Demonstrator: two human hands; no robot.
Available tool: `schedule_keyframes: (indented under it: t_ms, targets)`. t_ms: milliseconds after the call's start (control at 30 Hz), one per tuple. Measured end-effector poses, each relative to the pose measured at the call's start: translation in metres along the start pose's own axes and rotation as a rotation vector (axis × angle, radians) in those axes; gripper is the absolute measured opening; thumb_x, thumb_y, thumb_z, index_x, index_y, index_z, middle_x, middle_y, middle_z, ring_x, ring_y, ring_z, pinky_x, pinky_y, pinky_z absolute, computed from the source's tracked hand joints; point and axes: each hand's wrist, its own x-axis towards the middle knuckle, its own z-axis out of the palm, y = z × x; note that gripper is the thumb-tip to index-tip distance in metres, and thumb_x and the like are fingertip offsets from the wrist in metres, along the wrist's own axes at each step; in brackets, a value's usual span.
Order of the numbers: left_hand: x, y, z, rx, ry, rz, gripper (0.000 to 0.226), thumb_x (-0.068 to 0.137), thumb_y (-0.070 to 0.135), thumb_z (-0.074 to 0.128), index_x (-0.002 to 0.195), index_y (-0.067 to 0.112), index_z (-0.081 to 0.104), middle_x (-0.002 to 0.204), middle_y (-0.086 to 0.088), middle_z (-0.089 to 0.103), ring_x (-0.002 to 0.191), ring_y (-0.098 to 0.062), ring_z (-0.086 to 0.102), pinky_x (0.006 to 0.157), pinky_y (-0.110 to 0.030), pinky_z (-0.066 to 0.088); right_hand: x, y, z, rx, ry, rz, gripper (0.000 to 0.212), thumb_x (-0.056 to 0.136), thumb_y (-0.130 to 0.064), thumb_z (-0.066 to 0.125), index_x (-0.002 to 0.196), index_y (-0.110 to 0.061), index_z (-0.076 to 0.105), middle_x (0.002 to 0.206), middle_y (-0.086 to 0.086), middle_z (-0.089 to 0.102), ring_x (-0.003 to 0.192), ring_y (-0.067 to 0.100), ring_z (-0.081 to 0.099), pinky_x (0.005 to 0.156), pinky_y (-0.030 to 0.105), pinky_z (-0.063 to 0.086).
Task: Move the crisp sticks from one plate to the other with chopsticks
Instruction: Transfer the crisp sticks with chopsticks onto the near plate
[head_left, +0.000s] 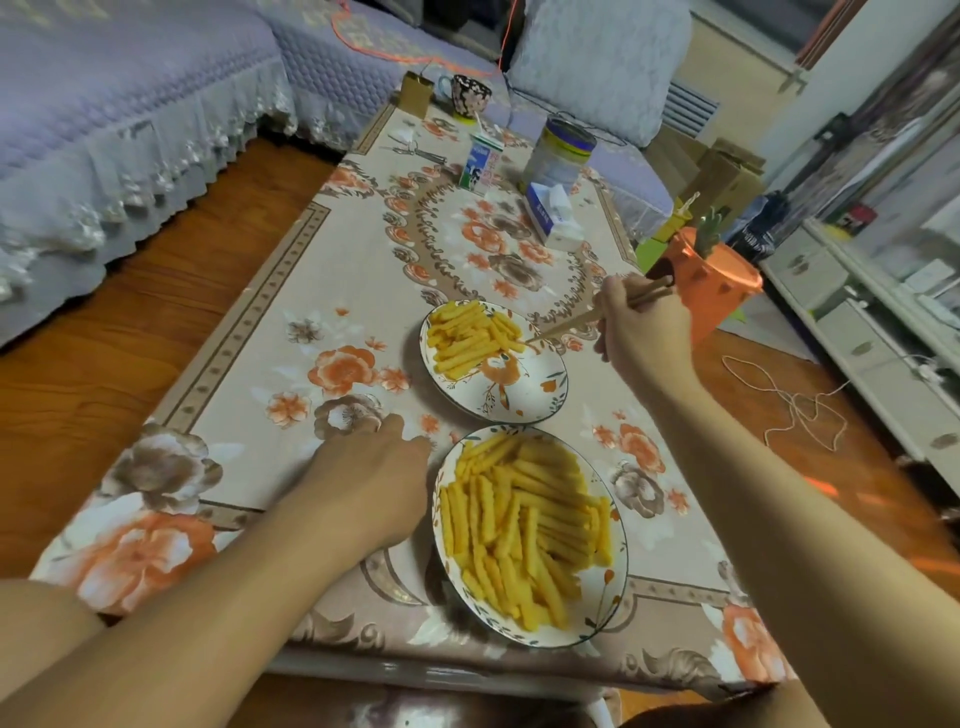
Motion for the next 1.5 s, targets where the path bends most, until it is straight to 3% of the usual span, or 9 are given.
schedule_keyframes:
  t_ms: [133, 233, 400, 500, 600, 767, 1100, 1333, 1500]
  targets:
    - [0.001, -0.003, 0.001, -0.007, 0.016, -0.005, 0.037, 0.101, 0.024, 0.04, 0.137, 0.023, 0.05, 0.136, -0.006, 0.046, 0.129, -0.029, 0.047, 0.09, -0.041, 0.044, 0.016, 0.006, 0.021, -0.071, -0.063, -0.025, 0.035, 0.106, -0.027, 0.051, 0.083, -0.011, 0.073, 0.066, -0.01, 0.063, 0.061, 0.013, 0.061, 0.068, 0.041, 0.056]
    - [0.003, -0.005, 0.002, -0.007, 0.037, 0.001, 0.034, 0.101, 0.026, 0.042, 0.134, 0.023, 0.052, 0.132, -0.004, 0.048, 0.125, -0.027, 0.051, 0.084, -0.04, 0.043, 0.023, 0.011, 0.026, -0.054, -0.102, -0.022, 0.04, 0.107, -0.032, 0.049, 0.08, -0.012, 0.071, 0.065, -0.007, 0.061, 0.059, 0.017, 0.058, 0.065, 0.042, 0.052]
    - [0.005, -0.007, 0.004, 0.015, 0.057, -0.001, 0.034, 0.102, 0.028, 0.042, 0.135, 0.024, 0.052, 0.132, -0.003, 0.049, 0.124, -0.027, 0.052, 0.093, -0.044, 0.044, 0.015, 0.015, 0.011, -0.057, -0.095, -0.037, 0.051, 0.11, -0.04, 0.04, 0.088, -0.003, 0.068, 0.067, -0.002, 0.059, 0.056, 0.013, 0.055, 0.062, 0.037, 0.047]
    - [0.004, -0.007, 0.004, 0.006, 0.067, 0.009, 0.036, 0.102, 0.027, 0.042, 0.137, 0.024, 0.05, 0.132, -0.003, 0.049, 0.123, -0.026, 0.053, 0.084, -0.04, 0.044, 0.002, 0.008, -0.015, 0.019, -0.07, 0.01, 0.051, 0.11, -0.038, 0.04, 0.085, -0.003, 0.065, 0.065, 0.007, 0.059, 0.049, 0.015, 0.054, 0.052, 0.033, 0.048]
    - [0.003, -0.007, 0.002, 0.016, 0.079, 0.008, 0.036, 0.103, 0.026, 0.04, 0.138, 0.025, 0.05, 0.132, -0.003, 0.049, 0.121, -0.026, 0.054, 0.083, -0.04, 0.045, -0.017, -0.011, -0.052, 0.17, -0.047, 0.145, 0.05, 0.109, -0.04, 0.041, 0.085, -0.003, 0.066, 0.067, 0.009, 0.058, 0.05, 0.016, 0.055, 0.051, 0.033, 0.05]
    - [0.003, -0.003, 0.001, 0.033, 0.072, -0.004, 0.036, 0.104, 0.026, 0.038, 0.137, 0.027, 0.05, 0.131, -0.003, 0.05, 0.12, -0.027, 0.056, 0.087, -0.043, 0.05, -0.067, -0.028, -0.106, 0.1, -0.192, 0.283, 0.052, 0.108, -0.042, 0.044, 0.086, -0.002, 0.068, 0.064, 0.008, 0.06, 0.046, 0.013, 0.056, 0.044, 0.023, 0.047]
    - [0.005, -0.003, 0.009, 0.008, 0.114, -0.043, 0.038, 0.102, 0.027, 0.038, 0.135, 0.028, 0.057, 0.137, -0.005, 0.054, 0.126, -0.03, 0.051, 0.096, -0.044, 0.047, -0.119, 0.002, -0.12, -0.013, -0.35, 0.215, 0.047, 0.107, -0.036, 0.051, 0.079, -0.005, 0.073, 0.052, 0.004, 0.054, 0.041, 0.012, 0.045, 0.043, 0.022, 0.039]
    - [0.009, -0.022, 0.036, -0.043, 0.427, -0.096, 0.035, 0.1, 0.024, 0.047, 0.126, 0.011, 0.067, 0.124, -0.013, 0.061, 0.117, -0.037, 0.054, 0.091, -0.051, 0.048, -0.078, 0.016, -0.136, 0.236, -0.158, 0.178, 0.043, 0.107, -0.031, 0.051, 0.078, -0.005, 0.069, 0.051, -0.002, 0.049, 0.045, 0.011, 0.041, 0.042, 0.021, 0.034]
    - [0.008, -0.024, 0.046, -0.053, 0.491, -0.126, 0.041, 0.099, 0.035, 0.038, 0.125, 0.018, 0.065, 0.127, -0.004, 0.059, 0.121, -0.027, 0.051, 0.101, -0.048, 0.041, -0.043, 0.037, -0.085, 0.361, -0.062, 0.058, 0.045, 0.109, -0.034, 0.045, 0.091, -0.003, 0.072, 0.064, 0.012, 0.06, 0.048, 0.014, 0.056, 0.046, 0.028, 0.048]
